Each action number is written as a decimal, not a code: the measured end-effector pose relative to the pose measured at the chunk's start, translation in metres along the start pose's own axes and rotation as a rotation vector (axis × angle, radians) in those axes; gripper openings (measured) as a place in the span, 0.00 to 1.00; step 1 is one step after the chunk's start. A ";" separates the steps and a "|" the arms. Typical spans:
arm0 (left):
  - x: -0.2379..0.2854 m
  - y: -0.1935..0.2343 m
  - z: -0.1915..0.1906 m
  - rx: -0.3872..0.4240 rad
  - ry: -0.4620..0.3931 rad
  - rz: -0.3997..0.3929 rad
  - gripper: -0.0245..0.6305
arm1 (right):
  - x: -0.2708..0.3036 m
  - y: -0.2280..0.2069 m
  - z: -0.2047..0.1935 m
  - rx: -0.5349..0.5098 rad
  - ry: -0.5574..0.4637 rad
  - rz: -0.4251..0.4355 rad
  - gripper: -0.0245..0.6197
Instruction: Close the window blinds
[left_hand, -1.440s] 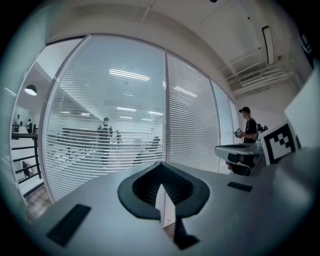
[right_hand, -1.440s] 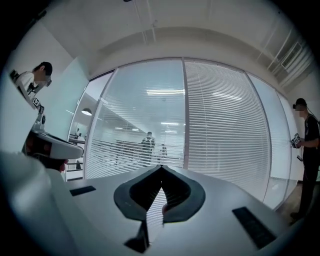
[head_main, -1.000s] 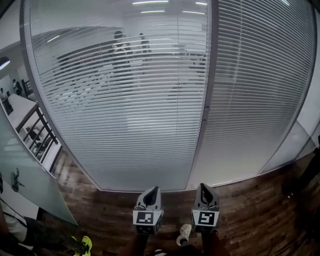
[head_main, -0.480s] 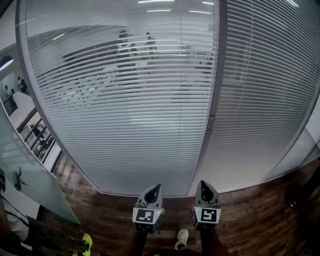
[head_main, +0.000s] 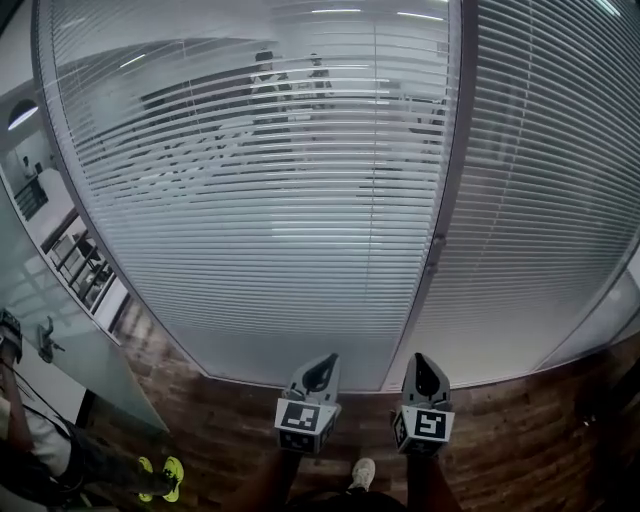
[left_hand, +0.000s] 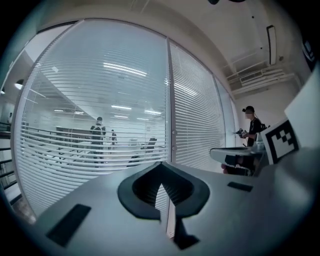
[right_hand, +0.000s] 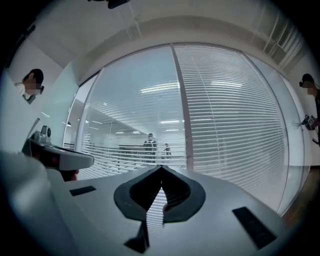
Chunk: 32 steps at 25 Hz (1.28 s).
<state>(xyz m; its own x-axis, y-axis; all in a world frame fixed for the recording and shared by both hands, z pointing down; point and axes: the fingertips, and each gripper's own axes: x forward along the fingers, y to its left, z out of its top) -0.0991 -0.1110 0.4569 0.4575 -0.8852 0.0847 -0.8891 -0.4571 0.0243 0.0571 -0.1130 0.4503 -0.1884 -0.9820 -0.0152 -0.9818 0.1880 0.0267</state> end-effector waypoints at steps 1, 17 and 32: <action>0.003 0.000 0.006 -0.002 -0.004 -0.003 0.04 | 0.004 -0.002 0.005 0.006 0.000 0.002 0.04; 0.079 -0.001 0.026 -0.022 -0.038 0.031 0.04 | 0.068 -0.041 0.009 -0.056 0.009 0.060 0.04; 0.127 0.024 0.024 -0.023 -0.032 0.078 0.04 | 0.115 -0.067 -0.010 -0.032 0.008 0.050 0.04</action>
<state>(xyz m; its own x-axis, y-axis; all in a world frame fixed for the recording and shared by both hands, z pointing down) -0.0621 -0.2368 0.4447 0.3869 -0.9204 0.0559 -0.9220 -0.3850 0.0419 0.1020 -0.2386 0.4567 -0.2373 -0.9714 -0.0047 -0.9698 0.2367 0.0590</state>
